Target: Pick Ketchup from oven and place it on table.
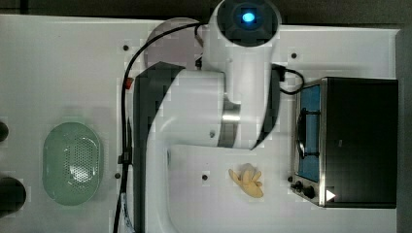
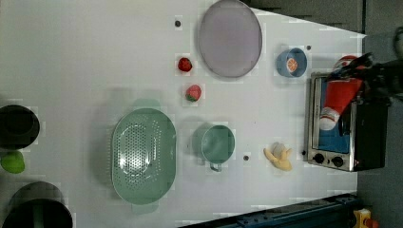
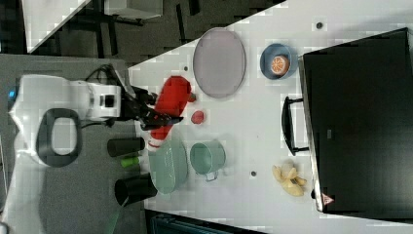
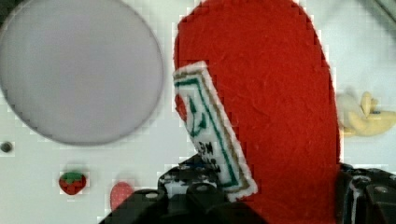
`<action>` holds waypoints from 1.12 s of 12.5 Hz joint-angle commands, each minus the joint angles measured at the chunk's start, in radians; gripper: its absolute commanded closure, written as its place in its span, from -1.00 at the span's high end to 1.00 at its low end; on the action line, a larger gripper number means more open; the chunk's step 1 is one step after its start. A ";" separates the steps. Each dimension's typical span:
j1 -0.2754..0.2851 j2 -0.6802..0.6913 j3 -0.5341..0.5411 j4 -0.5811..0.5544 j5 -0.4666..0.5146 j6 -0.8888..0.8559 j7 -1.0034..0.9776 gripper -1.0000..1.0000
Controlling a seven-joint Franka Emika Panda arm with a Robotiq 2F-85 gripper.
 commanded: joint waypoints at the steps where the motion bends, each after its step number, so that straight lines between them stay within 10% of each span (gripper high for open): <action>1: 0.024 -0.007 0.003 -0.131 -0.001 0.139 0.005 0.27; 11: 0.013 0.185 -0.009 -0.392 0.004 0.511 0.005 0.27; 14: 0.014 0.238 -0.008 -0.401 0.006 0.563 0.005 0.75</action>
